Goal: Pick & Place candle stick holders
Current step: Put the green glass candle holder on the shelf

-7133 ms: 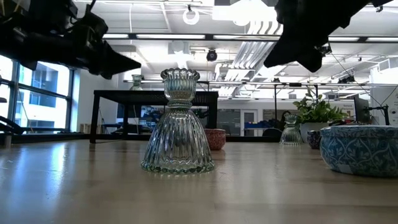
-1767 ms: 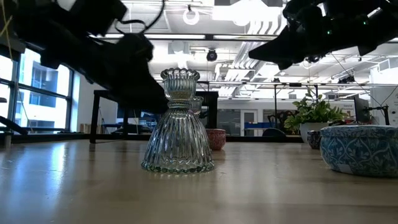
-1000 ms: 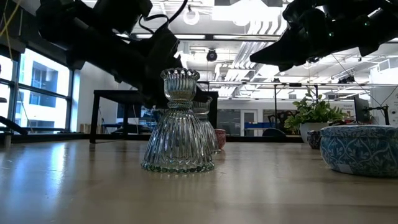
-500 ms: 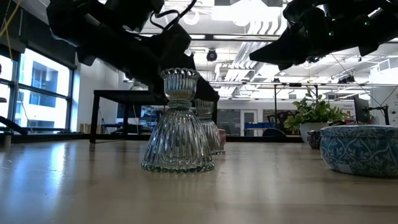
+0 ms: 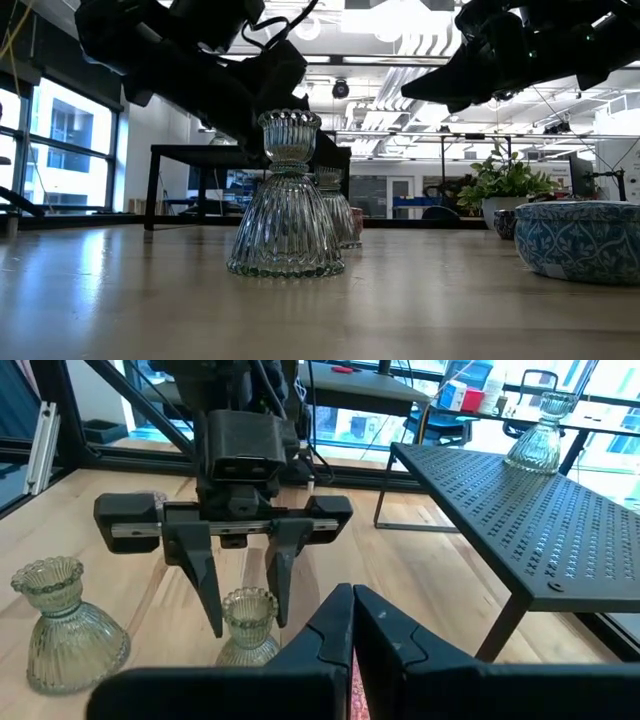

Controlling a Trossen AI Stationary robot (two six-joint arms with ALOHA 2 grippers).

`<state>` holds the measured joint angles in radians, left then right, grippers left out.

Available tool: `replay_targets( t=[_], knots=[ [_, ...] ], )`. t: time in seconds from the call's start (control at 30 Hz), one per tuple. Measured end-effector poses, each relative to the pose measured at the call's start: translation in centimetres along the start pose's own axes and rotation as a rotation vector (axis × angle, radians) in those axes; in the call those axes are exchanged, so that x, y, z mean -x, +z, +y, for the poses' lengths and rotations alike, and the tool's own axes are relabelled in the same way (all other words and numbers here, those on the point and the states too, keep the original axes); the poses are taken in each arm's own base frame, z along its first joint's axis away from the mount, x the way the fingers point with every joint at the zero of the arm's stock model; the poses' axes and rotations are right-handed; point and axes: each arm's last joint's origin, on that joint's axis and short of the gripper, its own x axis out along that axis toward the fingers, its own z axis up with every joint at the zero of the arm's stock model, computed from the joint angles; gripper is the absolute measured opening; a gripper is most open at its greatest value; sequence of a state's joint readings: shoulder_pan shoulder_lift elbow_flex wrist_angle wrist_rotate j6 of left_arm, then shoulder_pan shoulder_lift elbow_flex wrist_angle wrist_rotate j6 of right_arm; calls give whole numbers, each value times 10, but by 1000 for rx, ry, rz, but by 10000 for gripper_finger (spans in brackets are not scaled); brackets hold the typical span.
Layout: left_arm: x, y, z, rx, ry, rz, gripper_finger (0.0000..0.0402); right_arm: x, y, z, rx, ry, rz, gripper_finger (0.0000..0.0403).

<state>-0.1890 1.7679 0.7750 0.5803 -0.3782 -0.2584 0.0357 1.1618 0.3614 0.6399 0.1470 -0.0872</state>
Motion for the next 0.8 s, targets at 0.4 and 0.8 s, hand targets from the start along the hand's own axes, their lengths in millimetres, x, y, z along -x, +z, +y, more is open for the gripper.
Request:
replay_targets(
  t=[0.4, 0.8],
  knots=[
    [58, 60, 10, -23, -36, -63, 173, 0, -1, 0, 1, 2, 9, 1],
    [120, 183, 107, 36, 351, -74, 172, 0, 0, 0, 1, 8, 4, 1]
  ],
)
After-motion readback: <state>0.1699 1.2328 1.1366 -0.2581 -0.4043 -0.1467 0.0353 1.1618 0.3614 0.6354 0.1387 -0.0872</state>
